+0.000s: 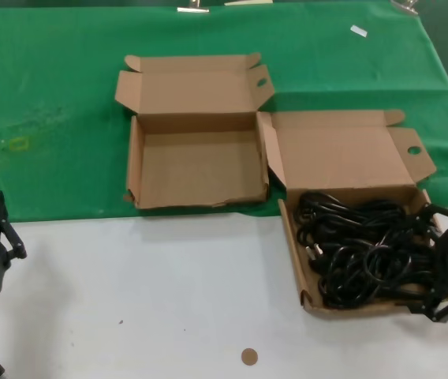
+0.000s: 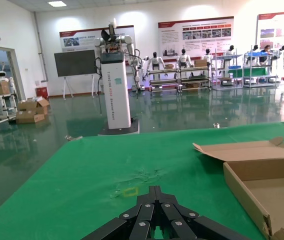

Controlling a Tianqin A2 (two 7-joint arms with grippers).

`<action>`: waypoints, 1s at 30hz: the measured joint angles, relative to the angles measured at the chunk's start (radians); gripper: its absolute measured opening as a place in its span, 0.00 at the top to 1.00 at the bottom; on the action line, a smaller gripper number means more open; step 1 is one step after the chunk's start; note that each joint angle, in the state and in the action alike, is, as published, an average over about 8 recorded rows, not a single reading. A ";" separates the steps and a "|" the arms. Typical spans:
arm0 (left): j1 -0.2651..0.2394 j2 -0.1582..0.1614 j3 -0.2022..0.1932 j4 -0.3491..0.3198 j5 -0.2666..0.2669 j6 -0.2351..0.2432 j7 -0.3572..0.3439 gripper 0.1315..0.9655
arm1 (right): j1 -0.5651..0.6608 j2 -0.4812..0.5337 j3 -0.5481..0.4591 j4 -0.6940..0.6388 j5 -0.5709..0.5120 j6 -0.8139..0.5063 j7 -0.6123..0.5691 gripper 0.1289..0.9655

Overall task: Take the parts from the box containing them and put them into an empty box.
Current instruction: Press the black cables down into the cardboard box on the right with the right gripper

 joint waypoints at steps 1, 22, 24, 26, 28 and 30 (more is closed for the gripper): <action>0.000 0.000 0.000 0.000 0.000 0.000 0.000 0.99 | 0.008 -0.006 -0.002 -0.005 -0.006 -0.007 0.001 0.12; 0.000 0.000 0.000 0.000 0.000 0.000 0.000 0.99 | 0.099 -0.097 -0.025 -0.093 -0.129 -0.043 -0.010 0.57; 0.000 0.000 0.000 0.000 0.000 0.000 0.000 0.99 | 0.100 -0.100 -0.024 -0.095 -0.135 -0.042 -0.011 0.60; 0.000 0.000 0.000 0.000 0.000 0.000 0.000 0.99 | 0.102 -0.102 -0.023 -0.096 -0.141 -0.042 -0.011 0.60; 0.000 0.000 0.000 0.000 0.000 0.000 0.000 0.99 | 0.103 -0.104 -0.022 -0.096 -0.145 -0.042 -0.009 0.63; 0.000 0.000 0.000 0.000 0.000 0.000 0.000 0.99 | 0.105 -0.105 -0.021 -0.094 -0.149 -0.042 -0.007 0.68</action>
